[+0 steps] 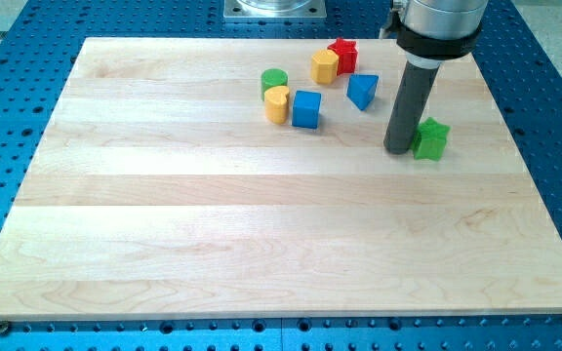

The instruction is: Move the blue blocks and the green circle into the green star

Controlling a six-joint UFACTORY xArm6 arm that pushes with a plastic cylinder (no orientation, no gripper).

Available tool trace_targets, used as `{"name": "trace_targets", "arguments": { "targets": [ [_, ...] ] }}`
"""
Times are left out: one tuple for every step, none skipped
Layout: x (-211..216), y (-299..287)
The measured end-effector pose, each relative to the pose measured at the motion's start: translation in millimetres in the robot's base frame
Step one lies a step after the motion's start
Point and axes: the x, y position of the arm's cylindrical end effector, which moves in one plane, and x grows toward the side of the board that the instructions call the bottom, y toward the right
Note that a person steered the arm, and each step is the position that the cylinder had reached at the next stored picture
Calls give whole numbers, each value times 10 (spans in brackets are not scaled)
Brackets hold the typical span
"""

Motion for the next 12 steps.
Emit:
{"name": "trace_targets", "arguments": {
  "targets": [
    [58, -299],
    [127, -1070],
    [60, -1733],
    [-305, -1725],
    [-504, -1379],
    [-607, -957],
    [-806, -1061],
    [-711, -523],
    [-472, -1],
    [-513, -491],
    [-677, -788],
    [-1011, -677]
  ]
}}
